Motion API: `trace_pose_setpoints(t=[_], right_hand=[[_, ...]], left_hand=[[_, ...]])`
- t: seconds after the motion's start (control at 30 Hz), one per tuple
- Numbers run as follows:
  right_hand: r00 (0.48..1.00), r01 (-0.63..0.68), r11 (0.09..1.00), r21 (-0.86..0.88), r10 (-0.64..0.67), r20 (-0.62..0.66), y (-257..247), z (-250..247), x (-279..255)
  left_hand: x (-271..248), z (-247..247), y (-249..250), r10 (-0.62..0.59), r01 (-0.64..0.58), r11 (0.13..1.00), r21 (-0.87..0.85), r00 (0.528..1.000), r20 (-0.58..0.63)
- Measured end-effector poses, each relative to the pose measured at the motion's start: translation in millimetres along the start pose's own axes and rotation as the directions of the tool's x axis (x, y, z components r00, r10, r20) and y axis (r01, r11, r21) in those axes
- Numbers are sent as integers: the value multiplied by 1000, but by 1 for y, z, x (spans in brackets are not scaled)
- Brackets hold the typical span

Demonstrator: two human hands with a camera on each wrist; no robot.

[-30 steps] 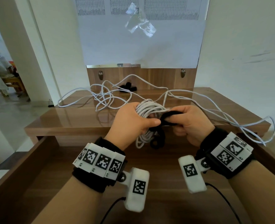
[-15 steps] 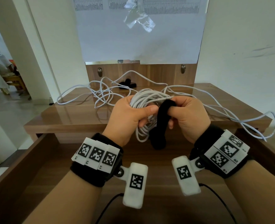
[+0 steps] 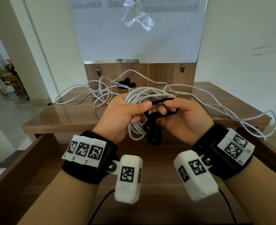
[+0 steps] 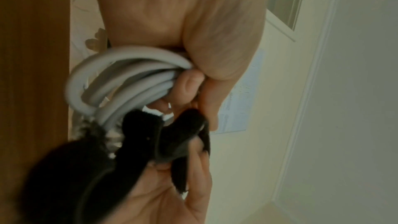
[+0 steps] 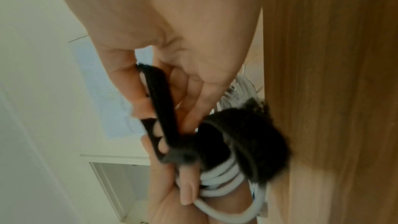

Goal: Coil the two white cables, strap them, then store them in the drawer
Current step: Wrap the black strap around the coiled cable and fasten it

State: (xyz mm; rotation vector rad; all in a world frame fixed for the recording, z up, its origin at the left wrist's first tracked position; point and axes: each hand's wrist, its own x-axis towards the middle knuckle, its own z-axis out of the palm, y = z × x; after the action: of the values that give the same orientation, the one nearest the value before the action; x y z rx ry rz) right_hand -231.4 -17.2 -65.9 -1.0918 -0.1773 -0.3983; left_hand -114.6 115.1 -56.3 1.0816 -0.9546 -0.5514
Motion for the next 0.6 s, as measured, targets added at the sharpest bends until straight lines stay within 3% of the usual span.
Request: trace_pose_setpoints(t=[0.1, 0.27, 0.43, 0.6], right_hand=[[993, -73, 997, 41, 68, 99, -1, -5, 0], [988, -150, 944, -295, 149, -28, -15, -32, 2], [955, -223, 932, -284, 268, 130, -10, -31, -1], [973, -186, 910, -370, 223, 61, -18, -30, -3]], left_hand=[[-2, 2, 1, -7, 8, 1000, -8, 1000, 25], [1, -21, 13, -28, 25, 999, -33, 995, -100], [0, -6, 5, -73, 79, 991, 109, 995, -63], [0, -5, 6, -87, 92, 991, 101, 995, -53]])
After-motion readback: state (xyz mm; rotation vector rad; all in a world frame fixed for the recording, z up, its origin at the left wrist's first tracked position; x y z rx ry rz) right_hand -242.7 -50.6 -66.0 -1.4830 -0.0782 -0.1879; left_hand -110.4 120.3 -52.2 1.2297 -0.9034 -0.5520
